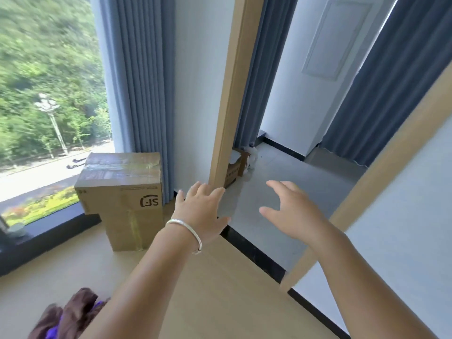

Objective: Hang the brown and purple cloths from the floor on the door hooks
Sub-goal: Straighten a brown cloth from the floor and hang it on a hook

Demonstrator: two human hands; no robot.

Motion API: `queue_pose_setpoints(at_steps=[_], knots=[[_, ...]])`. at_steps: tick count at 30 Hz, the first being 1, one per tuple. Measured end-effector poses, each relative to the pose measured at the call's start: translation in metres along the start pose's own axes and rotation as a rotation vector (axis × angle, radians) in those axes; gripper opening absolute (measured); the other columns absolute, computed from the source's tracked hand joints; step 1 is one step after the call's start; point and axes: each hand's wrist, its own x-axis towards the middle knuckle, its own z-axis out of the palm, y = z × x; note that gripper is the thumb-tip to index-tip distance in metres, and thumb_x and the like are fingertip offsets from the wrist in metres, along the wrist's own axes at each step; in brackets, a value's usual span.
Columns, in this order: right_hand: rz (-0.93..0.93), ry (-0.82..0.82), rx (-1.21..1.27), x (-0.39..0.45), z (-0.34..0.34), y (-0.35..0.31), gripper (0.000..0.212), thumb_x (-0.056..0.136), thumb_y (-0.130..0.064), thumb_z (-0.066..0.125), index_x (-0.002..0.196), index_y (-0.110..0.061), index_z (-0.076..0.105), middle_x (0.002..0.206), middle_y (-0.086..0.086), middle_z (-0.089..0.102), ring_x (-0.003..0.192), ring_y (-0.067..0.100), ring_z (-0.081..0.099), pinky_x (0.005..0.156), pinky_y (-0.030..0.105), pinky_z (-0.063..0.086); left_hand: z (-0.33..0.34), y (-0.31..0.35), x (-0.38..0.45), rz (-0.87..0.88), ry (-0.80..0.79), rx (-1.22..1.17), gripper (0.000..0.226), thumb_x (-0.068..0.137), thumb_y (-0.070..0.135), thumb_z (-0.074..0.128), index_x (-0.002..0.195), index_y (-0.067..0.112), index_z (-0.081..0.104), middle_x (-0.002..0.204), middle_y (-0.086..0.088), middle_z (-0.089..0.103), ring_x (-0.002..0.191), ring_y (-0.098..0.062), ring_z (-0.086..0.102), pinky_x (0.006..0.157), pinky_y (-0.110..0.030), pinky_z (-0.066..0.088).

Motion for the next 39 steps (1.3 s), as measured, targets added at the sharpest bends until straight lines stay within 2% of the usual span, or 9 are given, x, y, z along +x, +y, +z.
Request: queue_pose_setpoints(at_steps=[6,11,17,20,24,28,34,39], knots=[[-0.268,-0.093,0.031,0.099,0.035,-0.046,0.064,0.091,-0.044,0.053,0.147,-0.031,0.027,0.150,-0.005,0.029,0.136,0.019,0.030,0.107,0.043,0.034,-0.005,-0.066,0.025,-0.279,0.021,0.041,0.065,0.089,0.055,0.046,0.147,0.036,0.022,0.153,0.003,0.024,0.146,-0.020,0.008,0.117,-0.053,0.011],[-0.549,-0.197,0.050,0.166,0.059,-0.093,0.063,0.089,-0.048,0.053,0.146,-0.033,0.027,0.149,-0.006,0.031,0.136,0.018,0.029,0.111,0.042,0.028,-0.026,-0.100,0.034,-0.502,0.060,0.113,0.062,0.089,0.053,0.047,0.145,0.039,0.023,0.150,0.005,0.029,0.142,-0.019,0.018,0.115,-0.052,0.019],[-0.852,-0.326,0.074,0.208,0.093,-0.153,0.064,0.089,-0.049,0.056,0.145,-0.033,0.029,0.149,-0.004,0.034,0.138,0.019,0.029,0.114,0.046,0.026,-0.039,-0.134,0.022,-0.792,0.102,0.193,0.069,0.089,0.056,0.049,0.148,0.034,0.020,0.153,0.000,0.028,0.142,-0.021,0.023,0.115,-0.048,0.023],[-0.946,-0.411,0.068,0.216,0.111,-0.177,0.066,0.090,-0.047,0.056,0.147,-0.031,0.027,0.150,-0.004,0.032,0.138,0.019,0.028,0.114,0.046,0.027,-0.038,-0.151,0.001,-0.899,0.093,0.233,0.069,0.089,0.056,0.050,0.147,0.030,0.025,0.148,0.000,0.035,0.139,-0.020,0.029,0.112,-0.047,0.028],[-1.040,-0.507,0.036,0.227,0.143,-0.212,0.066,0.090,-0.042,0.056,0.148,-0.030,0.026,0.150,-0.004,0.030,0.138,0.017,0.025,0.114,0.042,0.025,-0.030,-0.181,-0.027,-1.078,0.118,0.214,0.068,0.088,0.055,0.053,0.147,0.030,0.028,0.147,0.001,0.036,0.138,-0.019,0.029,0.112,-0.044,0.027],[-1.131,-0.570,-0.057,0.236,0.183,-0.264,0.067,0.091,-0.044,0.056,0.148,-0.031,0.025,0.152,-0.004,0.028,0.140,0.016,0.024,0.115,0.041,0.024,-0.016,-0.227,-0.051,-1.179,0.142,0.174,0.067,0.088,0.054,0.053,0.146,0.030,0.029,0.145,0.002,0.040,0.136,-0.017,0.032,0.111,-0.041,0.030],[-1.233,-0.650,-0.255,0.251,0.246,-0.342,0.070,0.090,-0.047,0.056,0.150,-0.032,0.022,0.154,-0.005,0.024,0.140,0.016,0.025,0.115,0.039,0.024,0.013,-0.318,-0.082,-1.335,0.182,-0.006,0.066,0.087,0.052,0.056,0.144,0.029,0.034,0.144,0.002,0.040,0.135,-0.017,0.033,0.109,-0.039,0.030],[-1.276,-0.694,-0.341,0.266,0.296,-0.398,0.070,0.091,-0.045,0.055,0.150,-0.034,0.020,0.155,-0.008,0.022,0.139,0.015,0.027,0.112,0.037,0.029,0.048,-0.378,-0.105,-1.452,0.137,-0.126,0.066,0.087,0.052,0.052,0.145,0.028,0.032,0.142,-0.001,0.042,0.133,-0.021,0.036,0.108,-0.039,0.032]])
